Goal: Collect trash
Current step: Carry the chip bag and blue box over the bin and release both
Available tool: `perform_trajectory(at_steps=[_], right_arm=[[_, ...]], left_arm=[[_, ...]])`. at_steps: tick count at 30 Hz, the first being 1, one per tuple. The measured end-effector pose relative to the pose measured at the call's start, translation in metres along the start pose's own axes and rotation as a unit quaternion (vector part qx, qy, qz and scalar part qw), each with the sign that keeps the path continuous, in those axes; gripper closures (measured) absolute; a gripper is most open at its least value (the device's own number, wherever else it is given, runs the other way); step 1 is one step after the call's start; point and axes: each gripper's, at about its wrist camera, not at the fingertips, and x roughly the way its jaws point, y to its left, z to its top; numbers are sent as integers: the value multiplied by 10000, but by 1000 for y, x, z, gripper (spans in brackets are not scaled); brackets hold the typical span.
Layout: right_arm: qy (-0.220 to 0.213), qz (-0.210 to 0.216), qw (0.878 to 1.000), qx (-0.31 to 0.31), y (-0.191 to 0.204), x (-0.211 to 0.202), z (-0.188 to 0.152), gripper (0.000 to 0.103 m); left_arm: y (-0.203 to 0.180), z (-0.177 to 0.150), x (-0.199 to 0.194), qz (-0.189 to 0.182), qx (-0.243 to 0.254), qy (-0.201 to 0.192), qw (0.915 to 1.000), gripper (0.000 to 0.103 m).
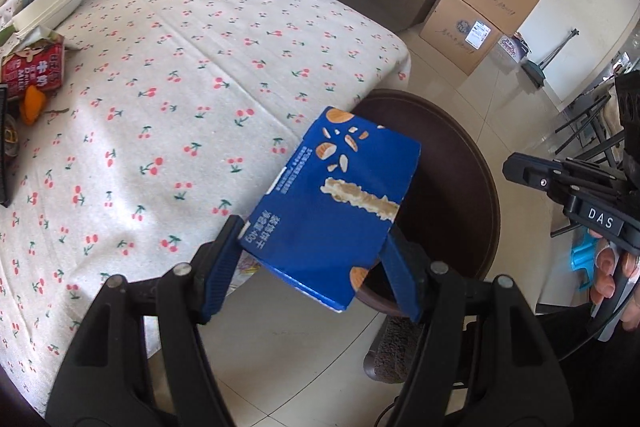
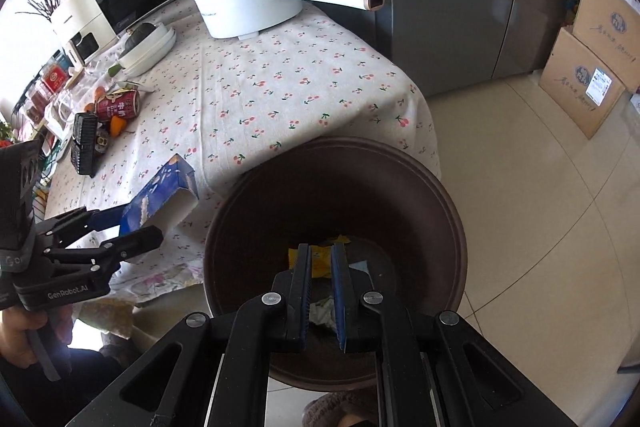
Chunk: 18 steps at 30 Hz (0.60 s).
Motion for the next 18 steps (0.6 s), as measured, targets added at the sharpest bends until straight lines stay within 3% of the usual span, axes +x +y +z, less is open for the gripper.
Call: perform_trajectory(at_steps=[7, 8, 10, 18], right_arm=[[67, -105, 9998, 148, -14, 2, -3, 92], [70, -116, 9998, 164, -16, 2, -3, 92], [79, -135, 9997, 184, -17, 2, -3, 92], [79, -134, 9997, 202, -18, 2, -2, 92]], left_arm=[[-26, 5, 10, -270, 346, -61, 9990, 34], [-28, 5, 10, -257, 393, -108, 9988, 32], [-29, 5, 9, -23, 388, -172, 9991, 13], [-17, 5, 6, 198, 295, -151, 9993, 11]])
